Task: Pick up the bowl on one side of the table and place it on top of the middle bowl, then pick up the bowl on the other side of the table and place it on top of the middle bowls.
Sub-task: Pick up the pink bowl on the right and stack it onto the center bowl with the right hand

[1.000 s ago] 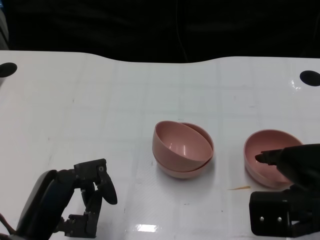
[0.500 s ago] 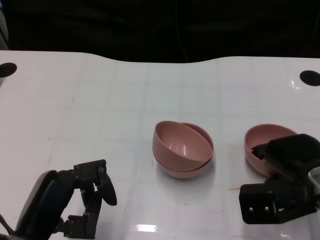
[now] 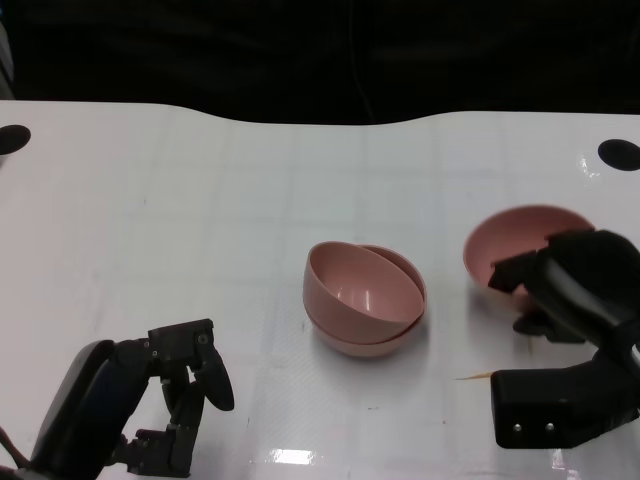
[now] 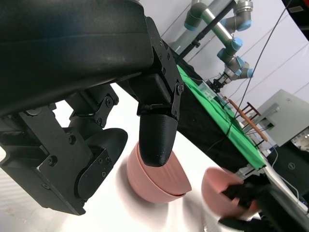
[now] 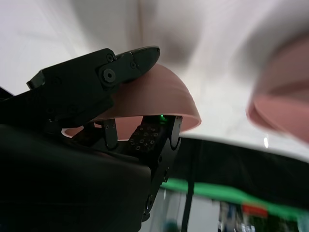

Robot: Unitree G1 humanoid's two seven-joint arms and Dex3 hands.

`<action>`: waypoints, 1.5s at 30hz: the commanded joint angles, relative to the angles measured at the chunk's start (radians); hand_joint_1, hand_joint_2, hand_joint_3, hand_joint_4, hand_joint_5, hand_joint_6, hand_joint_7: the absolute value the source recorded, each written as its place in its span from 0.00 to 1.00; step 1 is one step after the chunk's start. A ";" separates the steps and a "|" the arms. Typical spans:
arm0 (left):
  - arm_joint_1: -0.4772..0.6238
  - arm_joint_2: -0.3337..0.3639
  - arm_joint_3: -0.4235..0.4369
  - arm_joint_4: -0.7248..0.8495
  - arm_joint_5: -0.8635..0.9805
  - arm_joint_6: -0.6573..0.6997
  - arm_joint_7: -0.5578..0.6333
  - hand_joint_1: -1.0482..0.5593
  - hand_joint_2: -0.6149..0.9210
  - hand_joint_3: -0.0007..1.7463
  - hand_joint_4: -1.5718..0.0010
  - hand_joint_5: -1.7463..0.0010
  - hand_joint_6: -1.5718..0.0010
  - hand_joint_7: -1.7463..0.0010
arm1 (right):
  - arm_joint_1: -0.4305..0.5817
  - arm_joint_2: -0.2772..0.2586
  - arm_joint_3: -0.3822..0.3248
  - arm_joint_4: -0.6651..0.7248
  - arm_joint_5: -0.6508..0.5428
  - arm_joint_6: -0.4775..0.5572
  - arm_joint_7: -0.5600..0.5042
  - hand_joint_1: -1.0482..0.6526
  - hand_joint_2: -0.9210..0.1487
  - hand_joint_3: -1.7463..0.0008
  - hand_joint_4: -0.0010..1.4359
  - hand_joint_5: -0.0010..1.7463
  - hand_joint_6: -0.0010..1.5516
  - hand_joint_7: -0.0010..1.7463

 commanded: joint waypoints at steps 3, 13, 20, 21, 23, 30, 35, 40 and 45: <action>0.003 0.012 0.008 -0.006 0.001 0.002 -0.008 0.68 0.54 0.91 0.40 0.03 0.46 0.14 | -0.001 -0.017 -0.018 -0.008 0.013 -0.027 -0.072 0.55 0.12 0.97 0.64 1.00 0.47 0.97; 0.009 0.009 0.008 -0.021 0.010 0.013 -0.005 0.69 0.53 0.92 0.39 0.04 0.45 0.14 | -0.124 0.056 -0.028 0.046 0.282 -0.391 -0.046 0.57 0.66 0.17 0.69 1.00 0.52 0.93; 0.015 0.010 0.005 -0.034 0.011 0.021 -0.008 0.69 0.53 0.92 0.39 0.04 0.45 0.14 | -0.179 0.124 0.010 0.155 0.296 -0.456 0.005 0.55 0.67 0.17 0.68 1.00 0.54 0.91; 0.014 0.010 0.005 -0.032 0.011 0.017 -0.008 0.69 0.54 0.92 0.39 0.04 0.45 0.14 | -0.184 0.134 0.013 0.171 0.296 -0.462 0.005 0.55 0.66 0.17 0.69 1.00 0.55 0.91; 0.014 0.010 0.004 -0.032 0.012 0.016 -0.008 0.69 0.54 0.92 0.39 0.04 0.45 0.14 | -0.191 0.146 0.015 0.195 0.293 -0.476 0.000 0.55 0.64 0.18 0.69 1.00 0.55 0.91; 0.017 0.008 0.003 -0.046 0.010 0.028 -0.011 0.70 0.53 0.93 0.39 0.04 0.45 0.14 | -0.220 0.192 0.039 0.289 0.278 -0.497 -0.011 0.54 0.55 0.31 0.67 1.00 0.50 0.98; 0.019 0.007 0.003 -0.051 0.010 0.035 -0.015 0.70 0.54 0.93 0.39 0.04 0.45 0.14 | -0.242 0.210 0.053 0.353 0.265 -0.506 -0.027 0.56 0.53 0.35 0.67 1.00 0.48 1.00; 0.019 0.007 0.002 -0.049 0.019 0.028 -0.010 0.70 0.53 0.92 0.39 0.05 0.45 0.15 | -0.257 0.218 0.065 0.379 0.281 -0.462 0.051 0.55 0.43 0.43 0.65 0.71 0.64 0.37; 0.019 0.005 0.004 -0.051 0.022 0.031 -0.010 0.70 0.53 0.93 0.38 0.05 0.44 0.15 | -0.255 0.194 0.076 0.352 0.273 -0.425 0.116 0.44 0.29 0.65 0.44 0.36 0.51 0.11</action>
